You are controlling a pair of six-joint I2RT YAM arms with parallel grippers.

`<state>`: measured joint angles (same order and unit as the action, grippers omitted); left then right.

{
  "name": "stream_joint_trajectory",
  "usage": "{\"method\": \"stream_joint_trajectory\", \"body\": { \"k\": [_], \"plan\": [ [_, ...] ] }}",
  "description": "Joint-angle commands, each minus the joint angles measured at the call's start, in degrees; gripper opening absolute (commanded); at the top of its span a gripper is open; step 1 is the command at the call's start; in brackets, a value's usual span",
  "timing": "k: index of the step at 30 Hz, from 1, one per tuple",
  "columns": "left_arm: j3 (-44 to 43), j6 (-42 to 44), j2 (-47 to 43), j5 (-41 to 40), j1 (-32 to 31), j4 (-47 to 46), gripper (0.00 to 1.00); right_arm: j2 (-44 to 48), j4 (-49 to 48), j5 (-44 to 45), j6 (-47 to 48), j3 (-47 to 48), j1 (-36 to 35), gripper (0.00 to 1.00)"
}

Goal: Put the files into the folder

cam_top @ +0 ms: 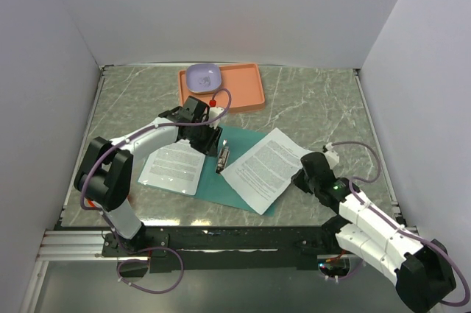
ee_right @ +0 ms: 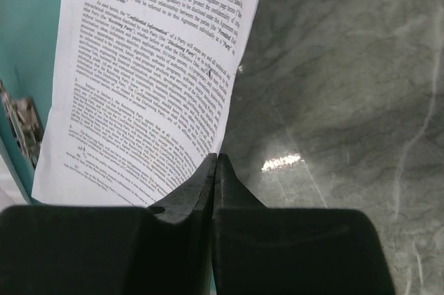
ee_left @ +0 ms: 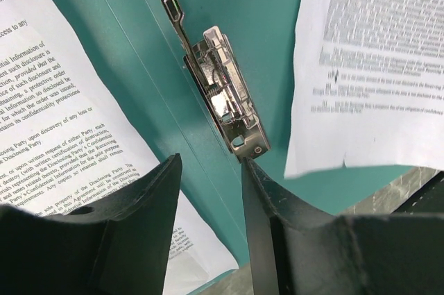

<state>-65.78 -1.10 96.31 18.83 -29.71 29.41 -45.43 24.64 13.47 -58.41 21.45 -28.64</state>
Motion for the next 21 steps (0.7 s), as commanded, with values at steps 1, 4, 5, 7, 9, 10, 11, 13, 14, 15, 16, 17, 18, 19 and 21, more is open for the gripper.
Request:
{"method": "stream_joint_trajectory", "body": {
  "k": [1, 4, 5, 7, 9, 10, 11, 13, 14, 15, 16, 17, 18, 19, 21],
  "plan": [
    [-1.4, 0.0, 0.4, 1.1, -0.2, -0.5, 0.46, 1.3, -4.9, -5.6, 10.1, 2.6, -0.4, 0.0],
    [-0.6, 0.0, 0.0, 0.6, -0.2, -0.8, 0.46, 1.1, -8.1, -8.9, 13.4, 3.2, -0.4, 0.0],
    [-0.6, 0.0, -0.1, 0.4, -0.2, -0.8, 0.46, 0.4, -8.9, -9.6, 14.1, 3.5, -0.5, 0.0],
    [-0.5, 0.2, -0.2, 0.2, -0.3, -0.7, 0.46, -0.6, -9.7, -11.0, 16.1, 5.4, -0.5, 0.0],
    [-0.6, 0.3, -0.2, 0.0, -0.2, -0.4, 0.46, -2.7, -10.0, -11.8, 17.7, 7.1, -0.4, 0.0],
    [-0.6, 0.3, -0.1, -0.1, -0.2, -0.4, 0.46, -3.3, -10.0, -12.0, 18.2, 8.6, -0.4, 0.0],
    [-0.6, 0.3, -0.1, -0.1, -0.2, -0.5, 0.46, -4.7, -10.1, -12.2, 18.9, 9.4, -0.4, 0.0],
    [-0.5, 0.2, -0.1, -0.2, -0.2, -0.5, 0.46, -5.8, -10.7, -12.9, 19.5, 11.0, -0.4, 0.0],
    [-0.4, 0.2, -0.1, -0.2, -0.2, -0.5, 0.46, -7.1, -10.9, -13.2, 19.7, 11.4, -0.4, 0.0],
    [-0.3, 0.3, -0.1, -0.2, -0.2, -0.4, 0.46, -7.7, -11.6, -13.2, 20.0, 11.9, -0.4, 0.0],
    [-0.4, 0.3, -0.2, -0.3, -0.2, -0.3, 0.46, -8.3, -11.9, -13.2, 20.1, 12.6, -0.4, 0.0],
    [-0.2, 0.4, -0.2, -0.3, -0.2, -0.3, 0.46, -9.4, -12.1, -14.5, 20.4, 12.9, -0.4, 0.0],
    [-0.1, 0.4, -0.2, -0.4, -0.2, -0.3, 0.46, -10.0, -12.9, -15.3, 20.5, 13.2, -0.4, 0.0],
    [-0.1, 0.5, -0.3, -0.4, -0.2, -0.3, 0.46, -10.6, -13.2, -15.6, 20.6, 13.7, -0.4, 0.0],
    [-0.1, 0.5, -0.4, -0.4, -0.2, -0.2, 0.46, -12.4, -13.7, -16.5, 20.7, 14.2, -0.4, 0.0]
  ]
}}
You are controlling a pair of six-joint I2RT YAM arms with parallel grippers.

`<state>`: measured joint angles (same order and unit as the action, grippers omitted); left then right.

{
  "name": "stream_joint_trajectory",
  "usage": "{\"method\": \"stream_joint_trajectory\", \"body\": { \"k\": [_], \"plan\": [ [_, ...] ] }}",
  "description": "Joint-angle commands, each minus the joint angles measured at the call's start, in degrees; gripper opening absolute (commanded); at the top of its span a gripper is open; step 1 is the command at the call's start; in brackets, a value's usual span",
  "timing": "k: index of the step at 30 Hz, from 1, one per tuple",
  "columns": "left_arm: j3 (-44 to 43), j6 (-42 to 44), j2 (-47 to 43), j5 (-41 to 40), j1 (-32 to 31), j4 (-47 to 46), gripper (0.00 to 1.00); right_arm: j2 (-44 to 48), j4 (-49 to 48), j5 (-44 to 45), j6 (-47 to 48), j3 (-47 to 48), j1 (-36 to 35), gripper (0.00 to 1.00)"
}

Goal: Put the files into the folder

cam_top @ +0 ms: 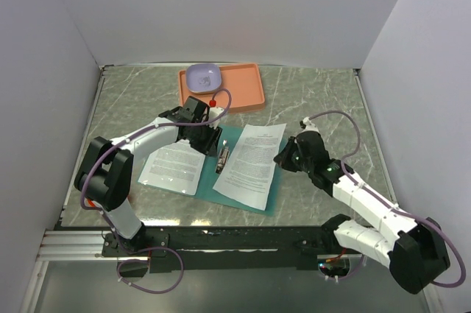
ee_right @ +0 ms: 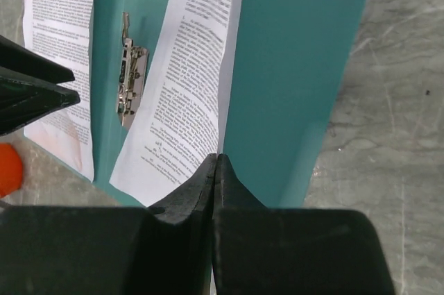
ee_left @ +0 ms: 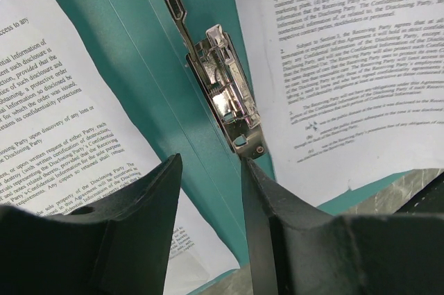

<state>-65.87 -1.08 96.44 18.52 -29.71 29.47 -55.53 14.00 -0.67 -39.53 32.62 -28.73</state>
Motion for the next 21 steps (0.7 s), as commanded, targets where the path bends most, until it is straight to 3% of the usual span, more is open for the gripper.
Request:
{"method": "stream_joint_trajectory", "body": {
  "k": [1, 21],
  "plan": [
    [-0.1, 0.5, -0.6, -0.1, -0.3, 0.0, 0.46, -2.8, -3.5, -2.6, 2.0, 3.5, -0.3, 0.0],
    [0.9, 2.4, -2.0, 0.3, -0.2, 0.2, 0.45, -13.6, -3.5, -5.1, 4.5, 9.3, -0.4, 0.0]
  ]
}}
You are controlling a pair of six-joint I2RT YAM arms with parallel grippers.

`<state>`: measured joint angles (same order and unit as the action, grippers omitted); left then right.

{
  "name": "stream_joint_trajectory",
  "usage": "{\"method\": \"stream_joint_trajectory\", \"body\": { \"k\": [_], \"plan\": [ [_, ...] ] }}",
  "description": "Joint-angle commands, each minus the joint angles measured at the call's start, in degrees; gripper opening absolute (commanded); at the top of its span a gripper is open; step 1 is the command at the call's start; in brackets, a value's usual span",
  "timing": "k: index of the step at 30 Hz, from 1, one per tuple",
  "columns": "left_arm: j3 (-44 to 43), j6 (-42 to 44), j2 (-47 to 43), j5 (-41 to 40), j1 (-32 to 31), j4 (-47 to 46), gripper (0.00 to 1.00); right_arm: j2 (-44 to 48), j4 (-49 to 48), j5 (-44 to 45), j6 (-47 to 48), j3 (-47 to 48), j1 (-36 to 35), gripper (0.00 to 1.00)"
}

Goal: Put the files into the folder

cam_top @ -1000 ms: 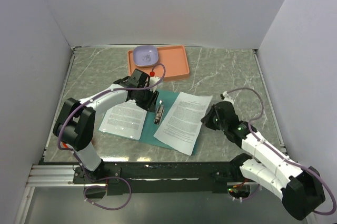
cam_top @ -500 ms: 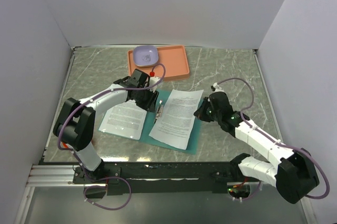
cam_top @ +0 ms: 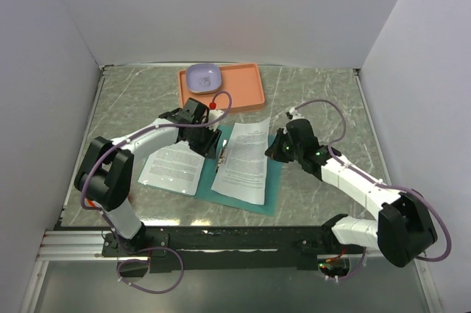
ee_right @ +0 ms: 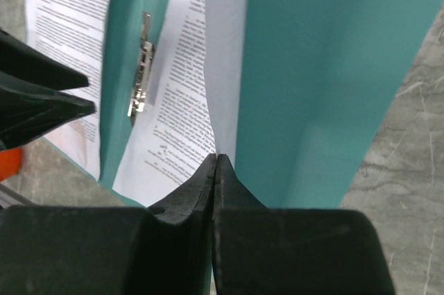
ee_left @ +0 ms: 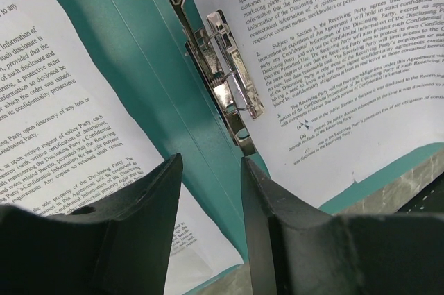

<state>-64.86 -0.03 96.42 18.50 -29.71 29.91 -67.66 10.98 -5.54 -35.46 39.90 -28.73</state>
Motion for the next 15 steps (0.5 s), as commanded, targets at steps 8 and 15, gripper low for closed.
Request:
{"method": "stream_joint_trajectory", "body": {
  "k": [8, 15],
  "plan": [
    [0.4, 2.5, -1.5, -0.2, -0.2, -0.6, 0.45, -4.3, -0.2, -1.2, 2.0, 1.5, -0.3, 0.0],
    [-0.2, 4.0, 1.3, -2.4, -0.2, -2.1, 0.45, -4.5, 1.9, -0.7, 4.2, 3.2, -0.3, 0.0]
  ]
}}
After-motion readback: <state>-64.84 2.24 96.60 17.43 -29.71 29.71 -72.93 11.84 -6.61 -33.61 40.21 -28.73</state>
